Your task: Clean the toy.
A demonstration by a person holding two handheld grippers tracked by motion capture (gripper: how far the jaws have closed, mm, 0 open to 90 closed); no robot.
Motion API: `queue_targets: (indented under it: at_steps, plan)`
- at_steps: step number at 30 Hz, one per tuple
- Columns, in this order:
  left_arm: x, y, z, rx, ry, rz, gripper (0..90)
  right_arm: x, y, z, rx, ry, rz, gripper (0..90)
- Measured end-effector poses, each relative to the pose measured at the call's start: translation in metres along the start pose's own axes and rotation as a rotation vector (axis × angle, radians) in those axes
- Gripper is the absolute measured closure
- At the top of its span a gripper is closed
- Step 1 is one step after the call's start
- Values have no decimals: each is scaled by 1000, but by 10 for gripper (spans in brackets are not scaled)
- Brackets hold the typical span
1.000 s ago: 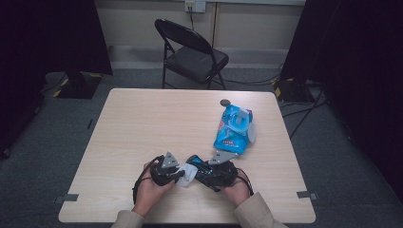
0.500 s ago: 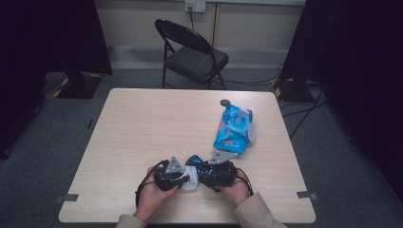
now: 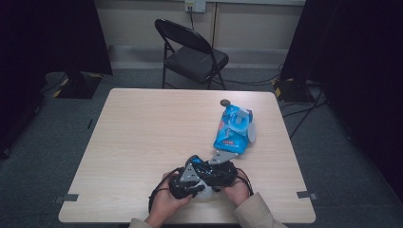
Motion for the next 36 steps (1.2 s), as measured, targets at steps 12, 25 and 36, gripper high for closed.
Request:
queue_targets:
  at_steps: [12,25,36]
  plan:
    - [1,-7,2,6,-25,-15,831,0,0,0,0,3,-3,441]
    - [-1,-14,3,48,-26,6,830,1,-1,-1,-9,-5,3,441]
    - [-5,-18,-13,85,-26,54,823,1,-1,-1,-9,-4,7,440]
Point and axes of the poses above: each handheld gripper's, and its own axes: z roughly forward along the jaws, x roughly out of its underside, y roughly to its left, the point moved 3 cm from there along z, roughly forward along the jaws, and after that the axes turned 9 degrees about -x, right-handed, at the moved point
